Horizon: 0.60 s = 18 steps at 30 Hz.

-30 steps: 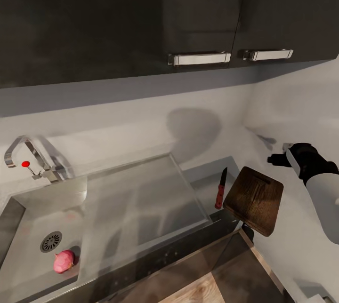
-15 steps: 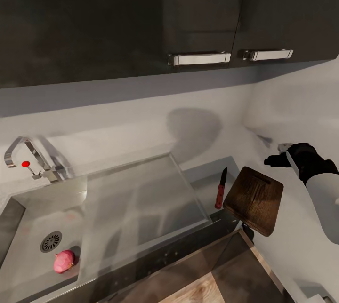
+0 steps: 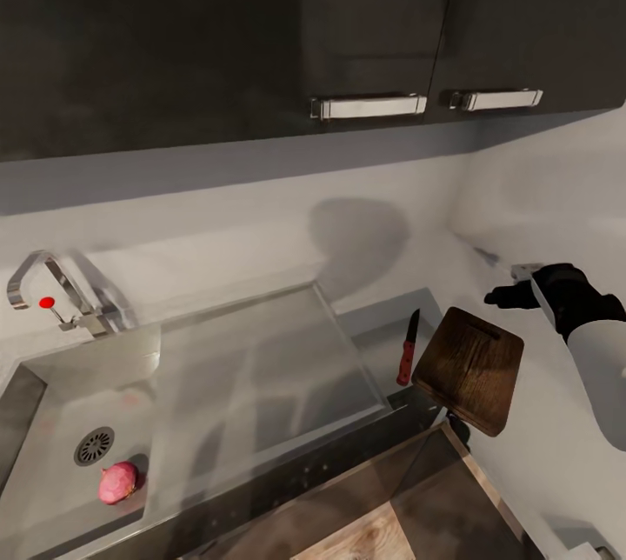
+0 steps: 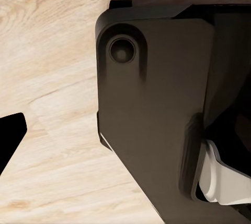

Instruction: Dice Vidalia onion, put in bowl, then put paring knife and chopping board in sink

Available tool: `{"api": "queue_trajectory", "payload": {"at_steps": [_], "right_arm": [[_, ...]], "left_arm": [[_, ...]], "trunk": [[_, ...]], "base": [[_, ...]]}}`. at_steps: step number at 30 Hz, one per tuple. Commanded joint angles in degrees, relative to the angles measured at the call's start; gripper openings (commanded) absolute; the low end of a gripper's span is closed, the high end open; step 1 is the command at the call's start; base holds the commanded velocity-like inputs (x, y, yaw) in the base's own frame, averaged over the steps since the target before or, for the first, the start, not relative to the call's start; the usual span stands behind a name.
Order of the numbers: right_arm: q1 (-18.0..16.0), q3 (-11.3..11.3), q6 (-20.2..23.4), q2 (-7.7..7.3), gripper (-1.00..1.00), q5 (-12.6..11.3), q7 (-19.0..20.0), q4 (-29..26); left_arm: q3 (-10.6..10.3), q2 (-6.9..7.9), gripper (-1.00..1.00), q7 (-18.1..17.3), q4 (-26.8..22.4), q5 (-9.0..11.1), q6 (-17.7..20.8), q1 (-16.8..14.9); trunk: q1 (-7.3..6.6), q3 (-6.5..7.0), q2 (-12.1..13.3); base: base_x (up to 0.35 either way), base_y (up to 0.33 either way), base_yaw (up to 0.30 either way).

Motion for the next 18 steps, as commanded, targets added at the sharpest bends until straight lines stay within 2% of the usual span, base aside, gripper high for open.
{"api": "queue_trajectory", "payload": {"at_steps": [1,18], "right_arm": [[-0.03,-0.37,0.21,-0.05,1.0,0.6,0.47,-0.08],[-0.03,-0.47,0.2,-2.16,1.0,0.6,0.48,-0.18]], "left_arm": [[-0.49,-0.04,1.0,0.1,0.15,0.59,-0.1,-0.09],[-0.49,-0.02,1.0,0.1,0.15,0.57,-0.07,-0.09]], "trunk": [[0.03,-0.17,-0.12],[0.03,-1.34,-0.12]], "base": [[0.0,0.0,0.0],[0.0,0.0,0.0]]}}
